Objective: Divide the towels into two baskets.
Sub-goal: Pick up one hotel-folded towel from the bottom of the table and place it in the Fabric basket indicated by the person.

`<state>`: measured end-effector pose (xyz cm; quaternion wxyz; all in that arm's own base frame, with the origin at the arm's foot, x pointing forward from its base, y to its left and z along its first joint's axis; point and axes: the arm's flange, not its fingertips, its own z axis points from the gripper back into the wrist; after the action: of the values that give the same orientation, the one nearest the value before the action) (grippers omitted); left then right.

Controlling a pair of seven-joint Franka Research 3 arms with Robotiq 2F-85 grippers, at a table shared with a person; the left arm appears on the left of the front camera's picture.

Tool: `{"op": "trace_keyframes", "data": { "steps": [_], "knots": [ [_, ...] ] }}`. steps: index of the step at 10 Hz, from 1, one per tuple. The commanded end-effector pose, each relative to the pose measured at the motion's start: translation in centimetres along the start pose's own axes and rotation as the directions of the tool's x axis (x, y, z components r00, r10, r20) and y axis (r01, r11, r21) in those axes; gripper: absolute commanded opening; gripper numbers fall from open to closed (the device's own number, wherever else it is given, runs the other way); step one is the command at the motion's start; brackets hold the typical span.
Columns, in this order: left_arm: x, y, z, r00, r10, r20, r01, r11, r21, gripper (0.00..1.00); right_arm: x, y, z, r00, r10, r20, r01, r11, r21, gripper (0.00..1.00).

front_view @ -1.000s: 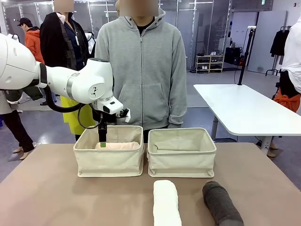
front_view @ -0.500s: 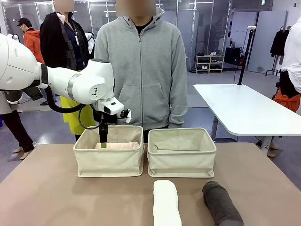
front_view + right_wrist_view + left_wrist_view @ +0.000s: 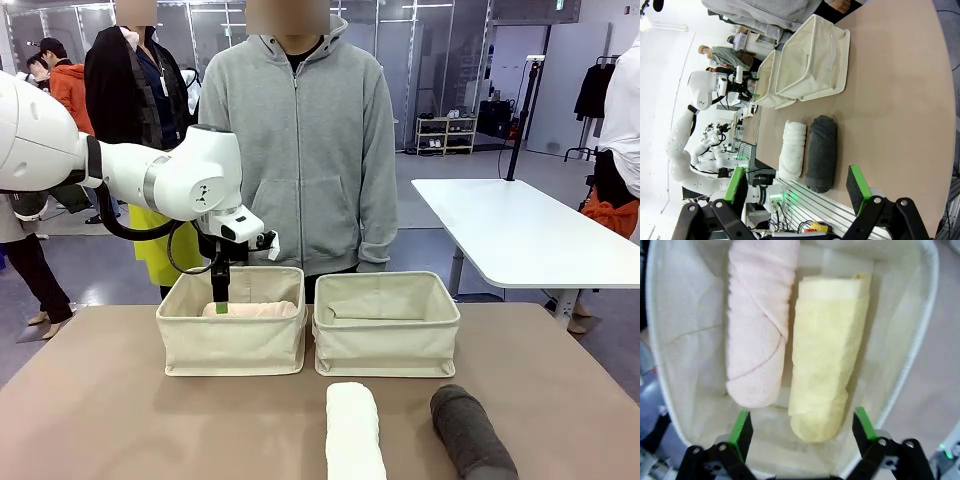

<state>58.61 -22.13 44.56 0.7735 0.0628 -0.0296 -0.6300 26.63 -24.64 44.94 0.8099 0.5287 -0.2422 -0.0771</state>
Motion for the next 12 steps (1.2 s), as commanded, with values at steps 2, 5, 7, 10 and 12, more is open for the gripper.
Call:
{"op": "trace_keyframes", "data": {
  "steps": [2,5,7,10,12],
  "knots": [
    [-6.0,-1.1,7.7,0.964,0.204,0.171,-0.185,0.975,-0.122,1.00,-0.1,0.3,0.1,1.000,0.005,0.010,-0.005,1.000,0.010,1.00],
    [-15.9,-7.6,8.0,0.782,0.443,0.438,-0.209,0.848,-0.486,1.00,-0.1,0.3,0.1,1.000,0.005,0.010,-0.005,1.000,0.010,1.00],
    [-22.5,-13.3,6.8,0.612,0.586,0.531,-0.218,0.771,-0.599,1.00,-0.1,0.3,0.1,1.000,0.005,0.010,-0.005,1.000,0.010,1.00],
    [-34.2,-17.7,2.8,0.386,0.797,0.466,-0.128,0.546,-0.828,1.00,-0.1,0.3,0.1,1.000,0.005,0.010,-0.005,1.000,0.010,1.00],
    [-40.7,-20.5,-1.5,0.232,0.911,0.340,-0.118,0.374,-0.920,1.00,-0.1,0.3,0.1,1.000,0.005,0.010,-0.005,1.000,0.010,1.00]
  ]
}}
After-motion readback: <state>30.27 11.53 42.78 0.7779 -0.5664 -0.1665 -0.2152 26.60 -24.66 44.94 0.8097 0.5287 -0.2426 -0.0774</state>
